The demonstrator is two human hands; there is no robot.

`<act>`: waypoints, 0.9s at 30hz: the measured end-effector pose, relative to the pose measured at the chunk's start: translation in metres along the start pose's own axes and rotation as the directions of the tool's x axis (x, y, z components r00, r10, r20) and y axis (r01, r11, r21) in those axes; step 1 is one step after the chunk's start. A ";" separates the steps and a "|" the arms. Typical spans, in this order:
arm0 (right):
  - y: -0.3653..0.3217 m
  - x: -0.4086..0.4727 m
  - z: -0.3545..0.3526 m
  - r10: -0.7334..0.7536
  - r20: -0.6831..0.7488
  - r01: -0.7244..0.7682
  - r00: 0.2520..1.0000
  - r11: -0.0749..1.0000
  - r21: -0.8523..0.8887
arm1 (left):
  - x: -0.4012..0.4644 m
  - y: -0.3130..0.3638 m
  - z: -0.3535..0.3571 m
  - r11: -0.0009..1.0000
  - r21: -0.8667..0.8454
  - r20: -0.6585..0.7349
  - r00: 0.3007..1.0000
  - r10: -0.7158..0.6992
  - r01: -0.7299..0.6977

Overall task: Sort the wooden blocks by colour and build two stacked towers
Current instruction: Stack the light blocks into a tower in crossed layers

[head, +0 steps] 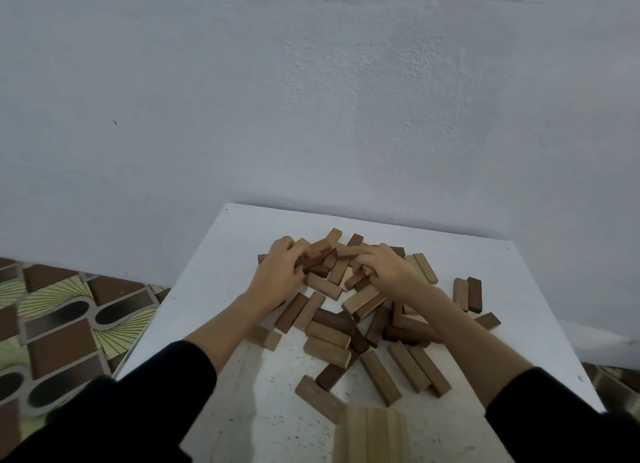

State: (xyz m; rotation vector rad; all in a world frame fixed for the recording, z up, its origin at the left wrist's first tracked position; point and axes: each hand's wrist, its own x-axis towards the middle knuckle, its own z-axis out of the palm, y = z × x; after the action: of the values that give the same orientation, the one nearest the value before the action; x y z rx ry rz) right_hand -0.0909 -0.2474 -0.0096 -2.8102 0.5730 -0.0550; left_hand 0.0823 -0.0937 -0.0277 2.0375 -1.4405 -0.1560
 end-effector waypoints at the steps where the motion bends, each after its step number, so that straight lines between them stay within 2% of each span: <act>1: 0.002 -0.002 -0.001 0.027 -0.014 -0.027 1.000 1.000 0.005 | 0.000 0.000 0.000 0.999 0.027 -0.024 1.000 0.017 -0.017; 5: 0.001 -0.010 -0.005 0.128 -0.041 -0.128 0.991 0.992 -0.012 | 0.003 0.010 0.005 0.983 0.142 -0.090 0.987 0.132 -0.119; 8: 0.001 -0.013 -0.006 0.143 -0.045 -0.146 0.989 0.987 -0.064 | 0.011 0.023 0.013 0.947 0.196 -0.040 0.963 0.267 -0.255; 10: 0.001 -0.014 -0.006 0.135 -0.077 -0.139 0.988 0.989 -0.052 | 0.018 0.033 0.019 0.909 0.246 0.059 0.941 0.332 -0.336; 13: -0.002 -0.020 -0.010 0.141 -0.207 -0.120 0.968 0.986 0.112 | 0.030 0.045 0.024 0.878 0.313 0.287 0.918 0.275 -0.361; 15: -0.004 -0.023 -0.013 0.173 -0.259 -0.130 0.950 0.976 0.173 | 0.035 0.047 0.027 0.832 0.393 0.370 0.896 0.247 -0.392; 19: -0.004 -0.025 -0.013 0.181 -0.262 -0.124 0.948 0.968 0.220 | 0.037 0.048 0.031 0.847 0.372 0.446 0.873 0.196 -0.380; 23: -0.002 -0.026 -0.011 0.169 -0.253 -0.107 0.953 0.964 0.243 | 0.039 0.057 0.026 0.834 0.344 0.498 0.837 0.228 -0.432; 27: -0.005 -0.028 -0.011 0.212 -0.239 -0.129 0.948 0.939 0.319 | 0.042 0.062 0.025 0.820 0.362 0.561 0.806 0.187 -0.443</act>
State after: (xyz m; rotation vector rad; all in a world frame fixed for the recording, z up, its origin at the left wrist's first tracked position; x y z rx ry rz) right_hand -0.1159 -0.2353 0.0023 -2.4610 0.7973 -0.4585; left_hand 0.0382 -0.1534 -0.0028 2.1763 -2.3453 -0.2137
